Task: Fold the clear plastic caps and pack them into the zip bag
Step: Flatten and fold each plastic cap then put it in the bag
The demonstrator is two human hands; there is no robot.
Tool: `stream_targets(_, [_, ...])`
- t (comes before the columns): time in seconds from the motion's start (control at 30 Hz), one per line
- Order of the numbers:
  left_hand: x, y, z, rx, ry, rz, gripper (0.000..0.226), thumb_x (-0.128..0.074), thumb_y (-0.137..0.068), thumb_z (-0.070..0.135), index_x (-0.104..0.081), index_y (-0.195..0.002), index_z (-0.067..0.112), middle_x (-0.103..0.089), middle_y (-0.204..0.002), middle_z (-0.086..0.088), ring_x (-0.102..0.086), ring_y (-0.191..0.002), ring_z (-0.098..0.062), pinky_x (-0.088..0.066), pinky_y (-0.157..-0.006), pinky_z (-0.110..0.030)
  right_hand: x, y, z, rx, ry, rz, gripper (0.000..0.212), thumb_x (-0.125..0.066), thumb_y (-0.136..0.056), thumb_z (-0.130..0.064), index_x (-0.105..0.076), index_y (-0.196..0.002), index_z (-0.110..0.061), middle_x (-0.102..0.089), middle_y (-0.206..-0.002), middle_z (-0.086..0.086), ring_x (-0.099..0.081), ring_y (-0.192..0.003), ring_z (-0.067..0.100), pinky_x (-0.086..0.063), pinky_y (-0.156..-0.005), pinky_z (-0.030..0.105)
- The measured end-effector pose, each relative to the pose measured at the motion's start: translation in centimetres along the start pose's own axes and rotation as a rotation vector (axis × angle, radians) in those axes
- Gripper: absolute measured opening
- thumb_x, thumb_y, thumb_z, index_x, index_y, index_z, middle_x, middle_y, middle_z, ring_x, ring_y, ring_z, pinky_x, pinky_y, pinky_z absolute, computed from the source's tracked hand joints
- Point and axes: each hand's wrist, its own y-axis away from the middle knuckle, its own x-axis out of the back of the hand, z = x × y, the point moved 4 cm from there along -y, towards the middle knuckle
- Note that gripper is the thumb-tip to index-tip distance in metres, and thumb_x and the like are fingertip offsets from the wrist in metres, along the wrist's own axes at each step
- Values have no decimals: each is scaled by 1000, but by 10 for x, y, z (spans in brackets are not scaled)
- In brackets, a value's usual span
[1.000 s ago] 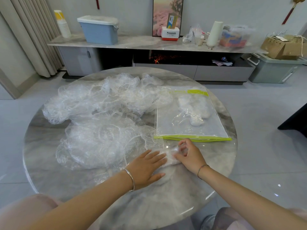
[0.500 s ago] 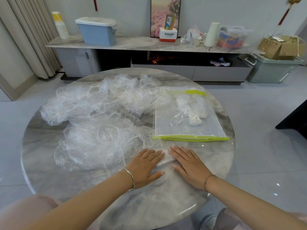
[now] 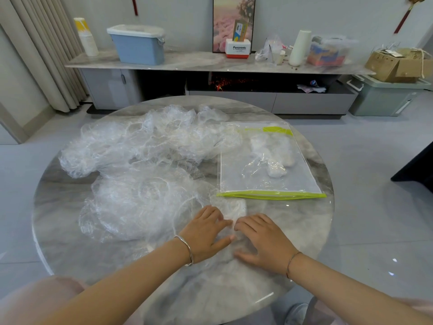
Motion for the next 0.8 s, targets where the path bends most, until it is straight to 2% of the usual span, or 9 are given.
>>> stream_targets(0.13, [2, 1, 1, -40, 10, 42, 67, -25, -87, 68, -56, -123, 21, -48, -120, 1, -38, -118, -18, -24, -111, -33, -4, -3, 8, -92, 22, 67, 42, -59, -73, -40, -60, -111, -22, -60, -107, -10, -48, -100, 5, -33, -95, 19])
stream_targets(0.23, [1, 1, -1, -47, -21, 24, 73, -29, -79, 72, -52, -128, 23, -47, -132, 5, -29, -132, -16, -5, -117, -31, -3, -9, 17, -151, -53, 56, 22, -54, -74, -29, -64, -92, -24, -60, -91, -13, -49, -90, 6, -39, -86, 23])
stream_targets(0.3, [3, -1, -1, -32, -26, 28, 77, -28, -76, 73, -50, -130, 23, -48, -131, 6, -27, -134, -14, 0, -114, -25, -3, -13, 22, -240, -181, 36, 11, -53, -80, -28, -63, -83, -25, -58, -81, -14, -49, -80, 6, -37, -78, 26])
stream_targets(0.37, [4, -3, -5, 26, 33, 39, 72, -28, -78, 68, -50, -129, 22, -52, -127, 5, -31, -131, -15, -7, -111, -22, -4, -14, 27, -362, -372, 48, 11, -56, -83, -30, -58, -72, -28, -57, -72, -13, -51, -72, 8, -42, -74, 30])
stream_targets(0.43, [5, -7, -10, 102, 136, 78, 52, -38, -85, 55, -57, -118, 20, -59, -115, 3, -44, -119, -17, -24, -107, -23, -5, -14, 32, -512, -526, 80, 22, -64, -84, -29, -54, -64, -25, -57, -65, -7, -53, -66, 11, -45, -71, 31])
stream_targets(0.53, [12, -10, -14, 185, 249, 189, 21, -55, -91, 35, -63, -92, 16, -66, -91, 3, -56, -94, -18, -32, -83, -21, -8, -13, 34, -673, -633, 101, 31, -73, -80, -26, -51, -59, -17, -50, -60, -5, -44, -57, 8, -40, -62, 25])
stream_targets(0.63, [15, -10, -17, 268, 277, 222, 16, -61, -89, 31, -65, -85, 16, -67, -84, 5, -54, -86, -14, -33, -76, -22, -8, -17, 36, -756, -575, 146, 28, -77, -74, -28, -50, -68, -20, -52, -73, -7, -47, -68, 9, -41, -69, 27])
stream_targets(0.73, [11, -10, -22, 353, 277, 206, 14, -64, -86, 34, -60, -82, 21, -62, -82, 7, -48, -84, -11, -32, -75, -20, -8, -24, 36, -766, -389, 30, 32, -75, -74, -38, -56, -97, -25, -50, -96, -11, -43, -96, 11, -35, -89, 30])
stream_targets(0.8, [11, -11, -26, 389, 255, 187, 15, -65, -84, 36, -57, -88, 24, -57, -86, 8, -46, -86, -11, -32, -76, -21, -9, -29, 37, -758, -339, -50, 33, -74, -76, -38, -59, -103, -26, -48, -100, -10, -39, -102, 11, -33, -93, 28])
